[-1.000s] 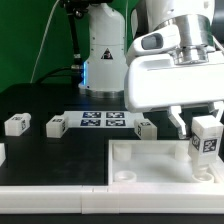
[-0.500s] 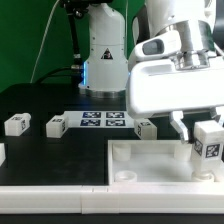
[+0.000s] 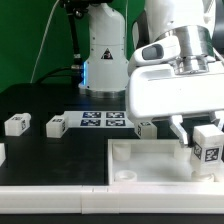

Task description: Assemble one leg

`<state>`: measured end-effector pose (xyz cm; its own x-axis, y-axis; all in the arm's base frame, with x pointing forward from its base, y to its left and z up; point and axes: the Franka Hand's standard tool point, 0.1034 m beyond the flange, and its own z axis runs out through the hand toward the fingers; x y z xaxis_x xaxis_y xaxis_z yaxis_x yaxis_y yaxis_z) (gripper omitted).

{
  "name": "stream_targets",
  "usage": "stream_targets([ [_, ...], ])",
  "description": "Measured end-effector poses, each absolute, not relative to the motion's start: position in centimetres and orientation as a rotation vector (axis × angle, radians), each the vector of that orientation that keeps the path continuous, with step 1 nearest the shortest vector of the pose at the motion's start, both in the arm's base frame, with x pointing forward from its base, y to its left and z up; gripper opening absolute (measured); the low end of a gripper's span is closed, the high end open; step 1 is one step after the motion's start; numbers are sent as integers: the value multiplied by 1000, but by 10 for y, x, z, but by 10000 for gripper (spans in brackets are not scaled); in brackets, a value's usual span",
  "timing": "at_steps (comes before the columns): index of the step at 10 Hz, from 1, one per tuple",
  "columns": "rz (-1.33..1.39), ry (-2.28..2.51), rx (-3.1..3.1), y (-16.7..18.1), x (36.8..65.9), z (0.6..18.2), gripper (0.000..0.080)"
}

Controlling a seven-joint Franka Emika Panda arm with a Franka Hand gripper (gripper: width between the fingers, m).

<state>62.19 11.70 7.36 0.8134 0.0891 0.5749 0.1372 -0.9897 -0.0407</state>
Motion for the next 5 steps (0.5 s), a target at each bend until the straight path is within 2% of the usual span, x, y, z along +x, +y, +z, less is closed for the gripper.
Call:
stream_targets([
  [2, -903, -183, -2920, 117, 621, 72, 311],
  [3, -903, -183, -2920, 117, 621, 72, 486],
  [4, -903, -183, -2920, 117, 621, 72, 486],
  [5, -902, -183, -2920, 117, 621, 72, 613],
])
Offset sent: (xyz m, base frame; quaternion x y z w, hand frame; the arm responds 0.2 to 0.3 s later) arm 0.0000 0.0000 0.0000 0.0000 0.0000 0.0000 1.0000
